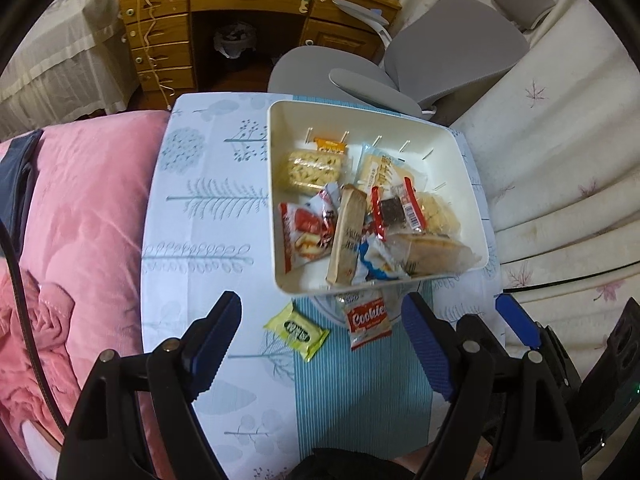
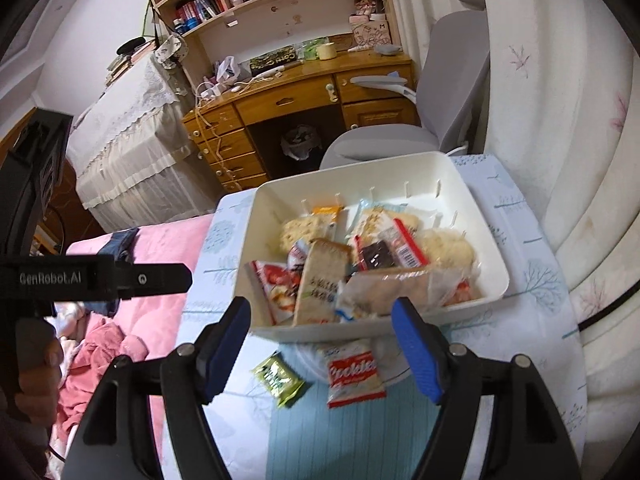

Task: Organize snacks
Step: 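Withdraw both tools from the tray toward the last two snacks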

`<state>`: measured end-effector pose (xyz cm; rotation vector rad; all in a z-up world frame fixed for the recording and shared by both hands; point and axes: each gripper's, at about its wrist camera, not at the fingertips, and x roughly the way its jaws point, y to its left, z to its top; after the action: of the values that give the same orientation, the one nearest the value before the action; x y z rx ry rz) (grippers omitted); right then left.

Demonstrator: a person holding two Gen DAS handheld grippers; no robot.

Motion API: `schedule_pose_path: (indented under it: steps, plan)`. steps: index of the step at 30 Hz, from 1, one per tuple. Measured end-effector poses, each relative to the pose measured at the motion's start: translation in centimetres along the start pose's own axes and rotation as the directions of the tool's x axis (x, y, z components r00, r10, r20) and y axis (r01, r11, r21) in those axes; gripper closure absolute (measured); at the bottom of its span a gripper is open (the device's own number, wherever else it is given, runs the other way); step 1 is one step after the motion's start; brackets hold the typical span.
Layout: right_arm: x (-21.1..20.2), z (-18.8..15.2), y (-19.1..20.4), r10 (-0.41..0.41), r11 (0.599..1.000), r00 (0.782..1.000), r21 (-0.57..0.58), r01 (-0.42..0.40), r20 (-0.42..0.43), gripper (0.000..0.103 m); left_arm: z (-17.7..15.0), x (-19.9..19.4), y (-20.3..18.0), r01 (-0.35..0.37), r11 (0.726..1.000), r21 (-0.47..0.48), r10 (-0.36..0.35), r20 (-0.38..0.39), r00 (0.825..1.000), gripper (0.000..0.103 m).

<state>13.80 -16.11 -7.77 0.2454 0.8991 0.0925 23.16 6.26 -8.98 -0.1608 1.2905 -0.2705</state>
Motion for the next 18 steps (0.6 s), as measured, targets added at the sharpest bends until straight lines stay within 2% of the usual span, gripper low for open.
schedule_pose_path:
  steps: [7,12,18]
  plan:
    - [-1.2,-2.7,0.7,0.060,0.998,0.998,0.012,-0.059,-0.037,0.029,-4.3,-2.2,0.3,-0.026,0.999,-0.048,0.027,0.021,0.999,0.022]
    - [-2.6,-5.2,0.8,0.096,0.995,0.992,0.028,-0.094,-0.081,0.029,-8.0,-4.1,0.1,-0.071,0.995,-0.064,0.074,0.038,0.997,0.022]
    - [-3.8,-7.8,0.8,0.118,0.993,0.987,0.044,-0.114,-0.106,0.029,-12.2,-4.8,0.7,-0.105,0.990,-0.089,0.107,0.021,0.994,0.022]
